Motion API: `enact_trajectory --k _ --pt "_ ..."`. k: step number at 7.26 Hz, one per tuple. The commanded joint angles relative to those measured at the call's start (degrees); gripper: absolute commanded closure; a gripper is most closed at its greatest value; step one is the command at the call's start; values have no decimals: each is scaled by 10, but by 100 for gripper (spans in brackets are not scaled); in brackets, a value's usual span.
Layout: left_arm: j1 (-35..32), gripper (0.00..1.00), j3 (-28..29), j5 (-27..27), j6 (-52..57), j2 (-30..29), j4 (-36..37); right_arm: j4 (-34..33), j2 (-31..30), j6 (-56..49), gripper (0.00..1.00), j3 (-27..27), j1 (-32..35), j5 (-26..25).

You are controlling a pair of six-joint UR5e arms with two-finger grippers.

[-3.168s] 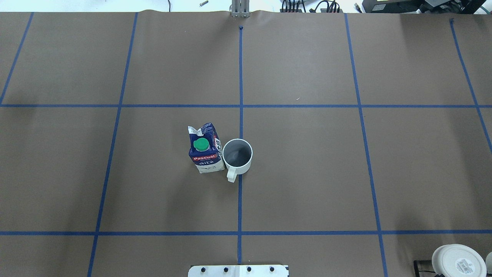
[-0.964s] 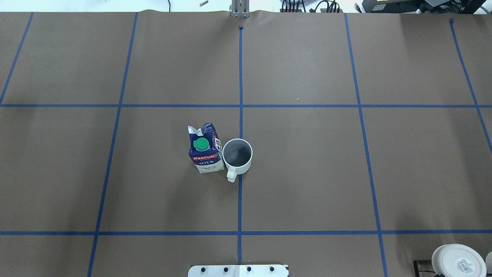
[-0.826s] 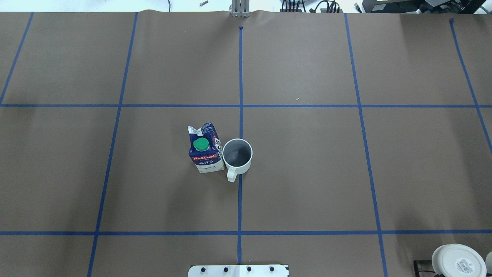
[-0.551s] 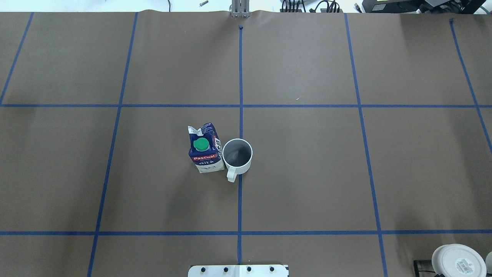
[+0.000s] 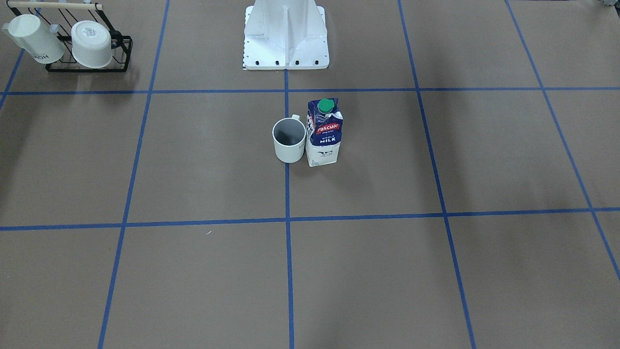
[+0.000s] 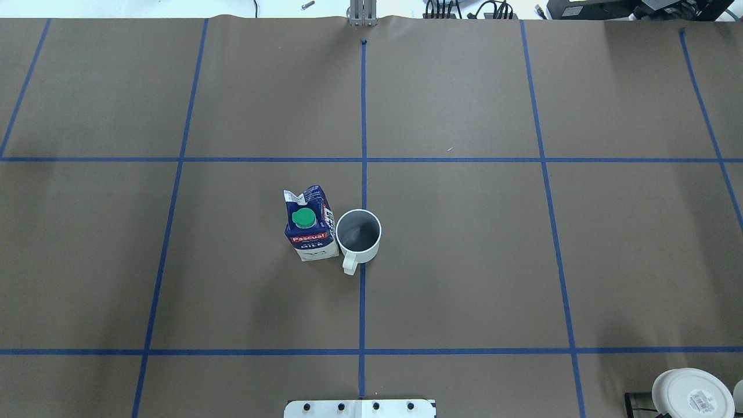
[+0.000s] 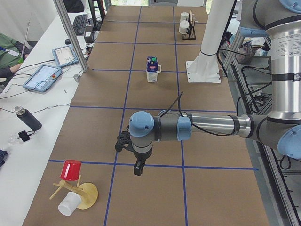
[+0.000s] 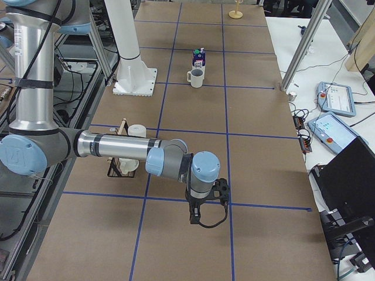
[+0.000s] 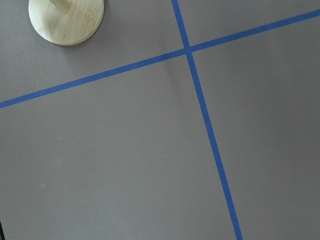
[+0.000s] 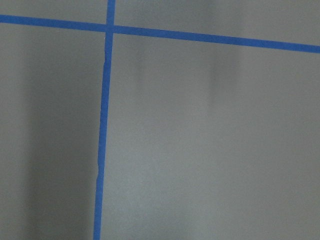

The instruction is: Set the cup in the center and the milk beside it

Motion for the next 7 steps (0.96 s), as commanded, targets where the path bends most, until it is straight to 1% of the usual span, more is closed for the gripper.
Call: enact_trajectory --k 1,7 --pt "1 1 0 0 0 0 0 1 0 0 0 0 0 0" --pt "1 1 -1 -1 1 0 0 1 0 -1 0 0 0 11"
